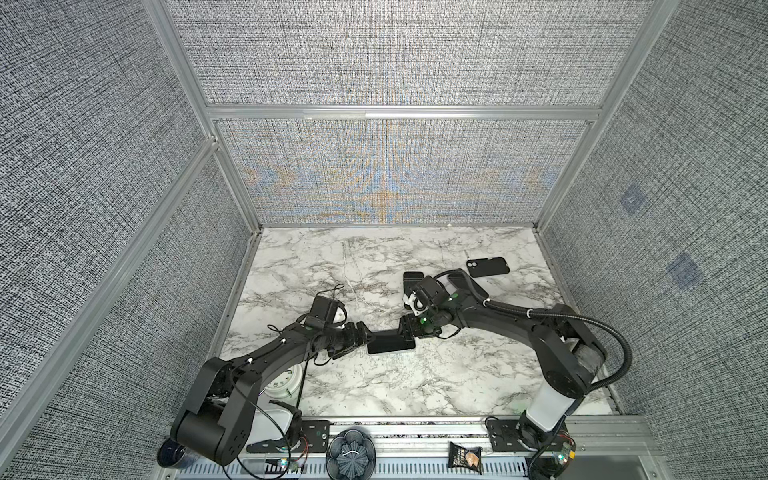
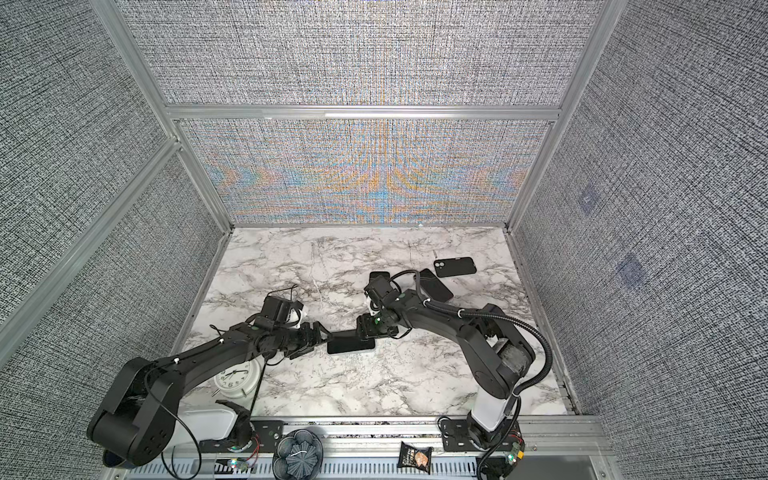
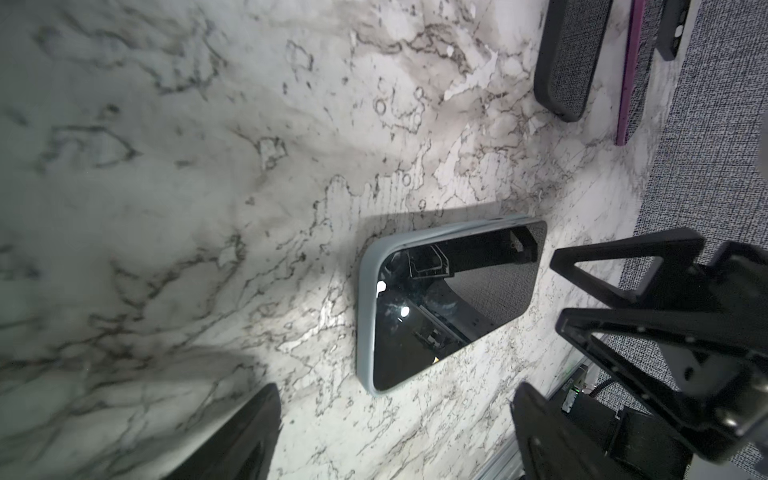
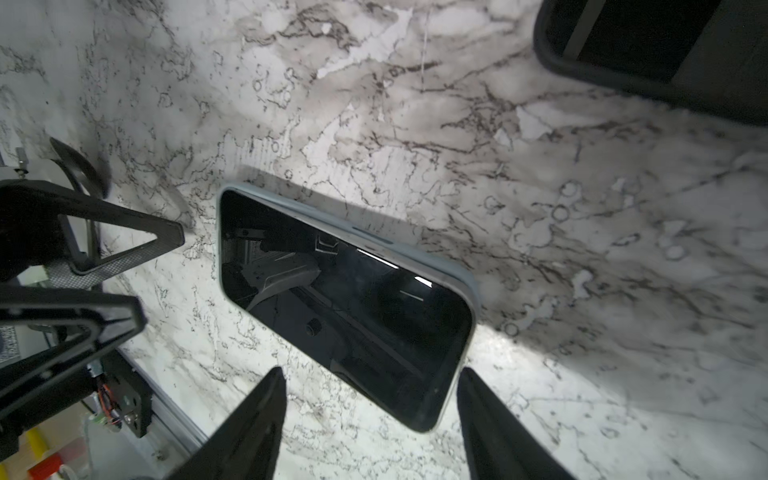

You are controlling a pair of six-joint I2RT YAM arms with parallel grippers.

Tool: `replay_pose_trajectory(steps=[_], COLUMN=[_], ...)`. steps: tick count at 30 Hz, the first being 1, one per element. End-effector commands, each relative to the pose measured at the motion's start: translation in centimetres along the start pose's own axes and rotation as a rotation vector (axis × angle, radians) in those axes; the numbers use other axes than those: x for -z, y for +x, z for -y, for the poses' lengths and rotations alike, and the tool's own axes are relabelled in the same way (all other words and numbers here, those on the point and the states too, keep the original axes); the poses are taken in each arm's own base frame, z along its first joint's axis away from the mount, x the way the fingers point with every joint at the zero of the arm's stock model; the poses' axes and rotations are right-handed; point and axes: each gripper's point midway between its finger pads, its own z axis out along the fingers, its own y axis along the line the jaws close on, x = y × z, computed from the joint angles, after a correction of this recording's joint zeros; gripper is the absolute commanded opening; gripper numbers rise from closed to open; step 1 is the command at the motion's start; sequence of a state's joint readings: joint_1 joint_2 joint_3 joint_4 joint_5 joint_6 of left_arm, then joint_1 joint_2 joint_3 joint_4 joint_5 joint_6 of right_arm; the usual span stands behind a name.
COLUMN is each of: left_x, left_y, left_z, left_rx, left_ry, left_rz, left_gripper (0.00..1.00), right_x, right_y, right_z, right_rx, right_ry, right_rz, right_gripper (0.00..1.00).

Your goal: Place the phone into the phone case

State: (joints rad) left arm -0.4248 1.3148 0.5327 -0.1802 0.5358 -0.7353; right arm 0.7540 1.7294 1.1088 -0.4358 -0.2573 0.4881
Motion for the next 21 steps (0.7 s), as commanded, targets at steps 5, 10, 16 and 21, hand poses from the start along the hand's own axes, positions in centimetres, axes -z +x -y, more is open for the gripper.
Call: replay_pose_trajectory(steps=[5,10,16,21], left_x=[-0.6,-1.3,-1.8,-2.2], left_y=[0.9,1.5,1.3,1.1], left_z=[0.8,0.6,0.4,0.0], left_rx=[-0.01,-0.007,-0.003,-0.001], left_ry=[0.015,0.002,-0.014,-0.032], left_rz=[-0.034,-0.066,-0.072,-0.073], left_gripper=[0.86,0.81,0.71,0.68], right_x=[1.3,0.8,0.2,-0.3], right_y=[1.8,3.2,3.5,3.4], right_z=[1.8,1.4,1.3,1.5], right_rx=[0.012,-0.035,-0.05,-0.05], right_ry=[0.146,0.108,0.09,0.096], right_rz=[0.014,0.04,0.05,0.041], right_gripper=[0.65,0.54,0.47,0.42])
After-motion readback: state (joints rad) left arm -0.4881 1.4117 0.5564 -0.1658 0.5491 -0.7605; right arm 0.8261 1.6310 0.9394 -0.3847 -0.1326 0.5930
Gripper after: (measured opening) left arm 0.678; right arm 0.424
